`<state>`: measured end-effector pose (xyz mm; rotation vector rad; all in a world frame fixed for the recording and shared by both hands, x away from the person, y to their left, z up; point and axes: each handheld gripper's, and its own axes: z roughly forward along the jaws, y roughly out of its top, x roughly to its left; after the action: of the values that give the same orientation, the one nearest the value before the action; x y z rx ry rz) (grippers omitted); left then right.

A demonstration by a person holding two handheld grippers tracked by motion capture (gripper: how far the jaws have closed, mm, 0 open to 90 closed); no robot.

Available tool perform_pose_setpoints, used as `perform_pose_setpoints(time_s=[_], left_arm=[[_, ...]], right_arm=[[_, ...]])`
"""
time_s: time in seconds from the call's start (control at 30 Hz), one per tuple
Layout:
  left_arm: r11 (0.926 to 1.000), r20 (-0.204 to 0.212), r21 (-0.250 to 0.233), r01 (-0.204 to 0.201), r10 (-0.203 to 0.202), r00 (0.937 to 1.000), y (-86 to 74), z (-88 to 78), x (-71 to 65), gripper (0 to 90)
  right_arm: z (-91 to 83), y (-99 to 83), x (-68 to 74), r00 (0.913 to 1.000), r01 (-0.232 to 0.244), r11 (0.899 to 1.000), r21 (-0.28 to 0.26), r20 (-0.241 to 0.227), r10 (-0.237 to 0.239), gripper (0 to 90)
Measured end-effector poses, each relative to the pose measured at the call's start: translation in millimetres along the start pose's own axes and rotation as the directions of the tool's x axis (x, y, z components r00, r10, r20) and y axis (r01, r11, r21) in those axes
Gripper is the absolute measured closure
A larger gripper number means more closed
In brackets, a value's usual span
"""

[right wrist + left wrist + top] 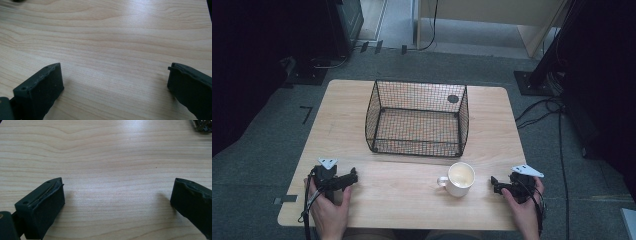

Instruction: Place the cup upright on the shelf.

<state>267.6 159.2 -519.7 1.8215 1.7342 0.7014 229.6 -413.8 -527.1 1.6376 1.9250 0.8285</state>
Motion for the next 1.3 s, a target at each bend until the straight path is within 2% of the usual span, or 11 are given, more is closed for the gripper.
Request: perform_pose_setpoints(time_s=[0.27, 0.33, 0.37, 0.43, 0.63, 0.8, 0.97, 1.3], left_arm=[[1.0000, 0.000, 0.000, 0.001, -0.001, 1.0000, -0.1, 0.0, -0.1, 0.0], [1.0000, 0.000, -0.001, 0.002, -0.002, 1.0000, -0.1, 0.0, 0.0, 0.0], [1.0000, 0.000, 0.000, 0.001, -0.001, 1.0000, -0.1, 0.0, -0.1, 0.0], [1.0000, 0.000, 0.000, 0.001, -0.001, 1.0000, -0.1, 0.0, 0.0, 0.0], [1.0000, 0.000, 0.000, 0.001, -0.001, 1.0000, -0.1, 0.0, 0.0, 0.0], [0.9999, -0.012, 0.000, 0.013, -0.013, 0.9998, 0.5, 0.5, -2.4, 0.0], [0.9999, -0.012, 0.000, 0.013, -0.013, 0.9998, 0.6, 0.6, -2.5, 0.0], [0.9999, -0.012, -0.001, 0.013, -0.013, 0.9998, 0.6, 0.6, -2.6, 0.0]], right_arm=[[-2.9, -2.0, -1.7, 1.0000, 0.002, 1.000, 0.003, 0.001, -0.002, 0.4], [-6.5, -2.2, -0.7, 1.0000, 0.005, 1.000, 0.001, 0.000, -0.005, 8.0], [-8.3, -2.4, -0.4, 1.0000, 0.000, 1.000, -0.002, -0.002, 0.000, 8.9], [-14.5, -2.1, -0.2, 0.9989, -0.022, 1.000, -0.013, -0.041, 0.021, 9.0], [-20.9, 0.2, 1.4, 0.9963, -0.038, 0.999, -0.028, -0.079, 0.036, 8.9], [-23.5, 2.9, 8.9, 0.9941, -0.033, 0.999, -0.026, -0.104, 0.030, 1.6], [-29.7, 8.6, 21.0, 0.9866, -0.017, 0.999, -0.039, -0.163, 0.011, 0.9], [-34.8, 12.7, 35.4, 0.9820, 0.010, 0.998, -0.059, -0.188, -0.020, 0.9]])
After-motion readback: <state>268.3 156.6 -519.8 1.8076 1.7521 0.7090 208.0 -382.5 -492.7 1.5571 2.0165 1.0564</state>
